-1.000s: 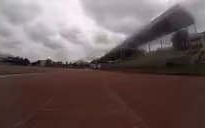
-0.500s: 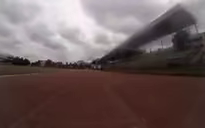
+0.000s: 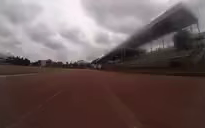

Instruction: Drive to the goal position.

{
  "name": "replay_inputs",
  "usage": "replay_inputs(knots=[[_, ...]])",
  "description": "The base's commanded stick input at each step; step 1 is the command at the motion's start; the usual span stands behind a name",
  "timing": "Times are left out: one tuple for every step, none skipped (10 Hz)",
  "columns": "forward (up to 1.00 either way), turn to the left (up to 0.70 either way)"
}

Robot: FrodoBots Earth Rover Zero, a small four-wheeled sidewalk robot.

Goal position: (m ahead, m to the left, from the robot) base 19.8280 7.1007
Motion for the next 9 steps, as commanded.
replay_inputs(knots=[[0.70, 0.00], [0.70, 0.00], [0.70, 0.00], [0.70, 0.00], [0.70, 0.00], [0.70, 0.00], [0.70, 0.00], [0.70, 0.00], [0.70, 0.00]])
